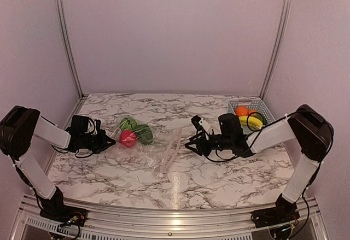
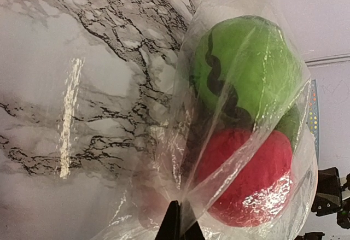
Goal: Open the zip-top bag and remove the fake food
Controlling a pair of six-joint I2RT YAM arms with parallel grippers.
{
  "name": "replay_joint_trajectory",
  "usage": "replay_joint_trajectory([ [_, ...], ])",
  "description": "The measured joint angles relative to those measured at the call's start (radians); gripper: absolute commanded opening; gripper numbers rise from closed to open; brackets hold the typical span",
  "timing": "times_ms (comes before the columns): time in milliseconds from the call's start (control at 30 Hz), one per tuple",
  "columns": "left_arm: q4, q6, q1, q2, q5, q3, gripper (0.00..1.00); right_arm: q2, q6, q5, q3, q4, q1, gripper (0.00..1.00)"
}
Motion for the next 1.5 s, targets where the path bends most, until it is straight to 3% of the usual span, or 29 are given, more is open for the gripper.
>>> replay_joint_trajectory([
  [167, 0.000, 0.001, 0.000, 0.000, 0.005, 0.000, 0.00, 0.080, -0.064, 0.013, 0.031, 0.029, 0.068, 0.34],
  [500, 0.001, 0.019, -0.003, 0.000, 0.034, 0.000, 0.00, 0.199, -0.148, 0.058, 0.150, 0.049, 0.119, 0.31],
  [800, 0.000, 0.046, -0.018, 0.000, 0.049, 0.000, 0.01, 0.327, -0.139, 0.082, 0.249, 0.108, 0.131, 0.41],
  [1067, -0.011, 0.084, -0.023, -0.019, 0.051, 0.006, 0.51, 0.397, -0.088, 0.074, 0.279, 0.152, 0.136, 0.43],
  [1267, -0.027, 0.080, -0.023, -0.084, 0.025, 0.047, 0.62, 0.399, -0.082, 0.083, 0.278, 0.155, 0.136, 0.43],
  [1500, -0.106, 0.120, -0.023, -0.058, -0.047, 0.222, 0.73, 0.399, -0.080, 0.089, 0.262, 0.159, 0.136, 0.44],
])
